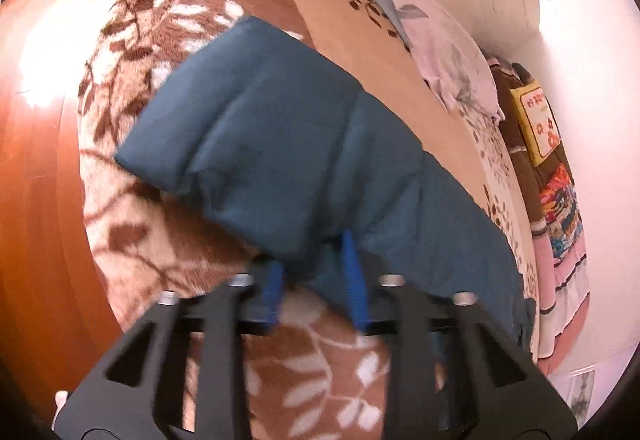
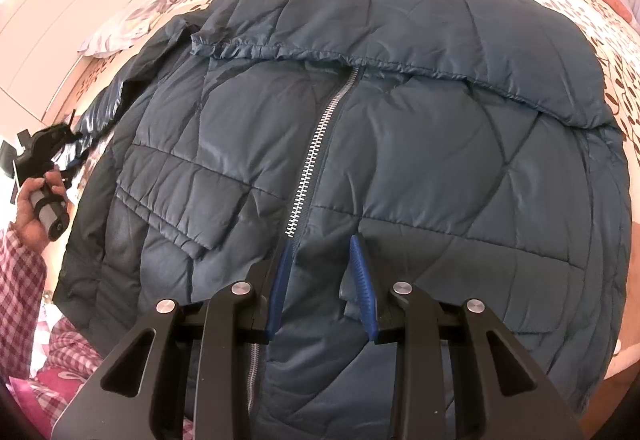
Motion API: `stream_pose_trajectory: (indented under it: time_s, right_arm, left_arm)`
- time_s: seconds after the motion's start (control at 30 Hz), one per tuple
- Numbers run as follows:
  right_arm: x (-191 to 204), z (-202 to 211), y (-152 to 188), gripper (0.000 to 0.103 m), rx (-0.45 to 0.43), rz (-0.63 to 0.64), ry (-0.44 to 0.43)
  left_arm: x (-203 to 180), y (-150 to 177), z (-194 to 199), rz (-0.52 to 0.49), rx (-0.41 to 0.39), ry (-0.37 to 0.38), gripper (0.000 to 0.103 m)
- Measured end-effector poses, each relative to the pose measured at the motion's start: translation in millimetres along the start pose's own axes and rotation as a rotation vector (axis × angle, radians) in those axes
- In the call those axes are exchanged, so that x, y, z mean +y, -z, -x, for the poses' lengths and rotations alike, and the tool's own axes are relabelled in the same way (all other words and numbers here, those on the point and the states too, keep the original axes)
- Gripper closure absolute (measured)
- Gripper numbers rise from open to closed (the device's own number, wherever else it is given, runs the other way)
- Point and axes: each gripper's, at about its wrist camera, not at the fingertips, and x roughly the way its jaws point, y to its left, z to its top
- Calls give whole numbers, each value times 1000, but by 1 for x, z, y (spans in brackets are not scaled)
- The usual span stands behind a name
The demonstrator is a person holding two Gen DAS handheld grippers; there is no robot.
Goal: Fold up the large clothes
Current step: 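Lift the other sleeve with the left gripper and fold it across the body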
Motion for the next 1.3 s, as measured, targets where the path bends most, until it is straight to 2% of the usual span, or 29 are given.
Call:
stream_pose_trajectory:
  time_s: [0.07,0.2,0.3,0.5,0.6,0.67,0.8,0.83,0.93,1.0,1.07,1.23,1.3]
  right_arm:
    - [0,0,0,70,-1,1,0]
    - [-1,0,0,70,-4,-4,-4]
    - [-2,3,0,70,-16,-5,-8]
    - [-12,16,2,70,-62,-32,-21]
    - [-22,26,4,70,-96,-53,-27]
    - [-29,32,5,70,-115,-75,-28]
    - [-52,43,9,70,-155,-130,-27]
    - [-59,46,11,70,-166,-146,-25]
    - [-79,54,16,70,-192,-197,-18]
    - [-94,59,20,70,-209,-235,-17]
    - [-108,64,24,70,-222,-273,-17]
    - [-126,70,28,70,-238,-320,-17]
    - [-130,71,29,70,-237,-322,-18]
  left_arm:
    - [1,-3,5,-15,-13,14,95]
    - [-20,-6,25,-137,-83,19,98]
    - [-47,-9,48,-237,-153,54,99]
    - [-133,3,120,-510,-298,240,99]
    - [-172,25,153,-633,-317,352,99]
    - [-206,49,175,-743,-309,454,99]
    - [-254,104,194,-897,-226,607,99]
    - [-265,123,194,-937,-186,641,99]
    - [-287,178,178,-1040,-58,683,99]
    - [-294,209,158,-1084,28,674,99]
    - [-299,249,126,-1149,123,629,99]
    - [-291,305,74,-1268,213,499,95]
    - [-286,315,68,-1291,272,477,69]
